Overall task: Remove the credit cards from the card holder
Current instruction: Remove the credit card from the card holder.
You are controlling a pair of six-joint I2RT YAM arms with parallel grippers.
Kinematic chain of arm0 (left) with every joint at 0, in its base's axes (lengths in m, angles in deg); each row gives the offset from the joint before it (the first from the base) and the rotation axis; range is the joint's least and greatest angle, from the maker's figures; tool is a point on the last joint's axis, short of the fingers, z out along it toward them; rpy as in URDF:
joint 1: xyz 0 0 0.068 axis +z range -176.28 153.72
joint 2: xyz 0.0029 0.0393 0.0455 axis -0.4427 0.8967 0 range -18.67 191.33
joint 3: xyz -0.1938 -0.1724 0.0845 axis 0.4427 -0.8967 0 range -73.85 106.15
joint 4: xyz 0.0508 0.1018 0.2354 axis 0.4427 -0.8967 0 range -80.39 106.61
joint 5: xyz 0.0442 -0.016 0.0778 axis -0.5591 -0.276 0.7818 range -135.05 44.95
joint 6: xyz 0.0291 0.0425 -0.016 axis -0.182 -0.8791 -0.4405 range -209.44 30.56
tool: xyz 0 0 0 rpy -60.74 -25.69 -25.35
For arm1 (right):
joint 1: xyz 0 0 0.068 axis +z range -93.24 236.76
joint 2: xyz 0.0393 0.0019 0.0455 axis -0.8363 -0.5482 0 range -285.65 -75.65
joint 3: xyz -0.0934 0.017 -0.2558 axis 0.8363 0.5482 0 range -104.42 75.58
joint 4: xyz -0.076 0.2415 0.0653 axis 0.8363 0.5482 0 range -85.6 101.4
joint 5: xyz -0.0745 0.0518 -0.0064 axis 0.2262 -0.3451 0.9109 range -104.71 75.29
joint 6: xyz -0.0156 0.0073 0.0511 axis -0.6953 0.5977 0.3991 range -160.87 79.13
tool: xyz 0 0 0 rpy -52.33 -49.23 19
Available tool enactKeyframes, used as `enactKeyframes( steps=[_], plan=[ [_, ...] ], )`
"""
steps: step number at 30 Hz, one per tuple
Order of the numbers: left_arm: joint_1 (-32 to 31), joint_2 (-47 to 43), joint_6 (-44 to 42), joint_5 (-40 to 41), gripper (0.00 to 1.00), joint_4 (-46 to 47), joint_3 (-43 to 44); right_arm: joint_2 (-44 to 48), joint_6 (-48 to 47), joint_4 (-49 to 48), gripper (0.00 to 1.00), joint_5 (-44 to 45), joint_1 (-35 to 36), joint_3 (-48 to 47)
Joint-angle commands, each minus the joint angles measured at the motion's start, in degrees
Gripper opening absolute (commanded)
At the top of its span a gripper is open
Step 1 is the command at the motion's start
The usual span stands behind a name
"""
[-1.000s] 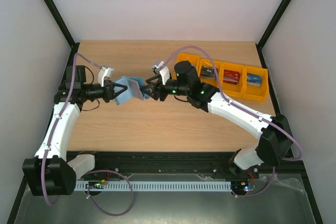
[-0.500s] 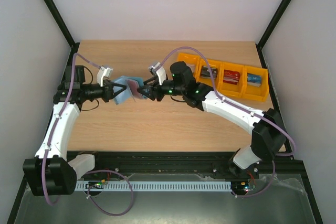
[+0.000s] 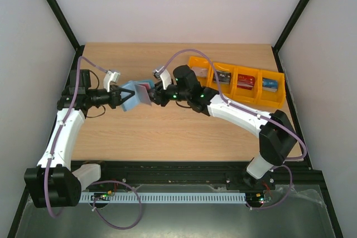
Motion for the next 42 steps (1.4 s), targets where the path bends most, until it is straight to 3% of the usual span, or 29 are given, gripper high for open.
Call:
enactKeyframes(
  steps=[1,2,5,7,8,14,18,23,33,42],
  plan=[
    [0.1,0.4,-0.3,-1.8,0.07,0.9,-0.3,-1.7,0.3,-0.4,0.28,1.9,2.3,-4.7],
    [0.1,0.4,-0.3,-1.7,0.13,0.9,-0.3,-2.1,0.7,-0.3,0.22,2.5,2.8,-5.1],
    [0.1,0.3,-0.1,-1.3,0.60,1.1,-0.4,-2.7,2.4,0.7,0.03,6.5,3.3,-6.4],
    [0.2,0.2,0.1,-0.5,0.89,1.3,-0.4,-3.2,3.2,4.1,0.02,13.7,3.3,-7.9],
    [0.3,0.1,0.4,0.1,0.98,1.5,-0.5,-3.5,3.7,6.4,0.02,18.6,3.4,-9.1],
    [0.9,0.0,3.7,6.0,0.99,4.5,-1.3,-5.6,3.6,20.1,0.02,43.5,5.7,-16.1],
    [1.4,0.0,5.2,7.8,1.00,5.7,-1.6,-6.7,1.8,26.0,0.02,49.8,6.6,-19.5],
    [1.5,-0.2,4.8,6.2,0.99,5.4,-1.8,-3.6,-1.6,22.4,0.02,40.2,6.4,-16.6],
    [2.1,-0.5,3.4,-4.3,0.99,3.9,-1.5,6.9,-2.3,8.8,0.02,3.3,-1.2,-6.1],
    [2.1,-0.7,-3.5,-13.3,0.99,-2.0,0.0,7.9,-2.7,6.9,0.02,-5.6,-2.0,-5.0]
  ],
)
